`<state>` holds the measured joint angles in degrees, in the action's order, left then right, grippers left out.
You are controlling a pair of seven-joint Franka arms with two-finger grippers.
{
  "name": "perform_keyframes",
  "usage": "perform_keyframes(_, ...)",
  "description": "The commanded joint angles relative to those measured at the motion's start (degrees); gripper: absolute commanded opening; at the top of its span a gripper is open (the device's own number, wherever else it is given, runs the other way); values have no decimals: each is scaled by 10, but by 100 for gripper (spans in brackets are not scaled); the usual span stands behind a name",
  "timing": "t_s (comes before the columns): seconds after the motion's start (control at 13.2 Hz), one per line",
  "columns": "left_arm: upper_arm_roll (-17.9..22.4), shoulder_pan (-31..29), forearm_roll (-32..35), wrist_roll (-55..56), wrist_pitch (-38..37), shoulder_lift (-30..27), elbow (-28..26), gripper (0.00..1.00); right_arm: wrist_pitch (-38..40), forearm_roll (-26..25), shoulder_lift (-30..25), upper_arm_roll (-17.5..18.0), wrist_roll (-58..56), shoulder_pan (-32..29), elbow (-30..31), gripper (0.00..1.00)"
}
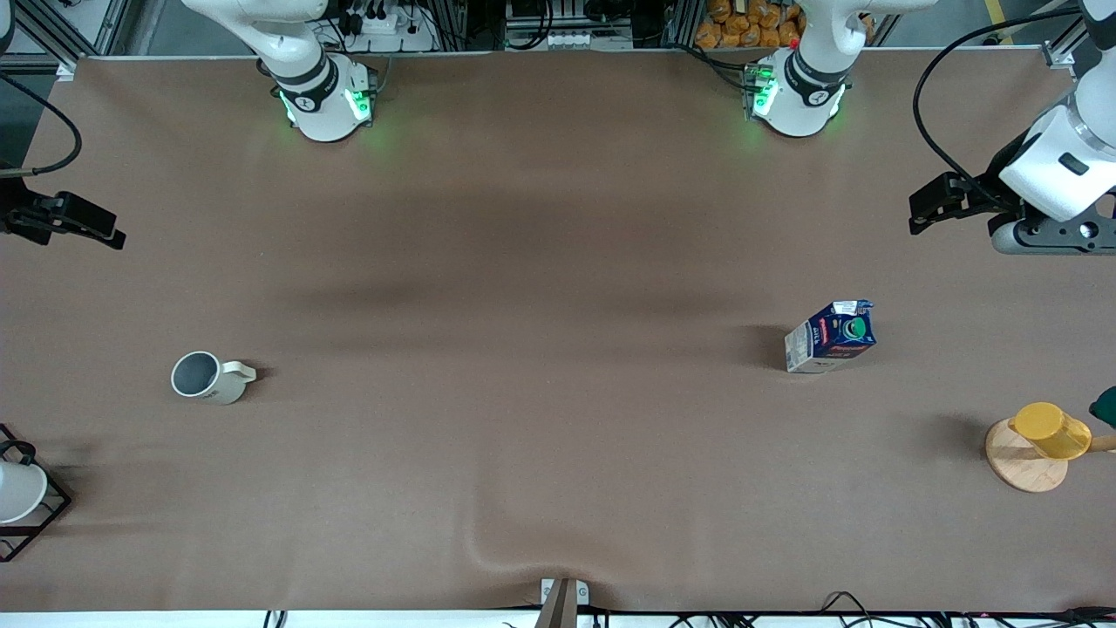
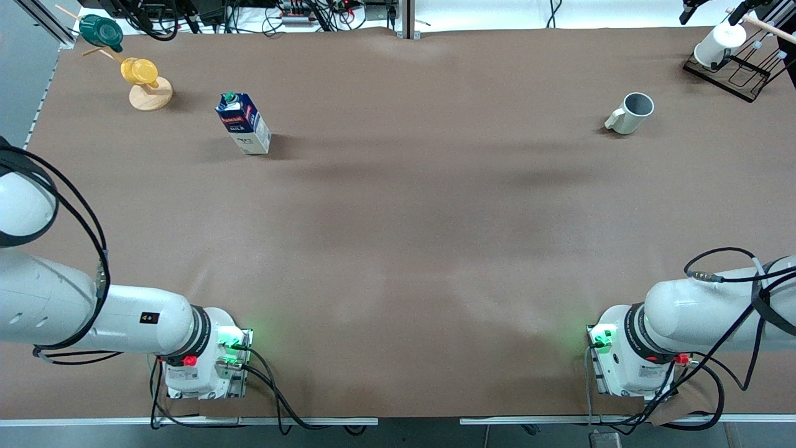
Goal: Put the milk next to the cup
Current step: 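Reach the right gripper to the mug while the left gripper reaches the carton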
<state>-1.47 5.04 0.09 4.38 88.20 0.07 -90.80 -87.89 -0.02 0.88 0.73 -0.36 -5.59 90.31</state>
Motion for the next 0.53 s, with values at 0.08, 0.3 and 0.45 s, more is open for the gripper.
perform_keyframes(0.08,0,1,8,-10,-8,1,8,100,-3,-13,-13,2,6,3,13,100)
perform_keyframes(0.3,0,4,7,-14,-3,40,8,100,-3,-13,-12,2,6,2,14,100)
perform_keyframes(0.45,0,3,7,-14,41,66,-2,100,-4,-13,-8,2,5,1,16,100)
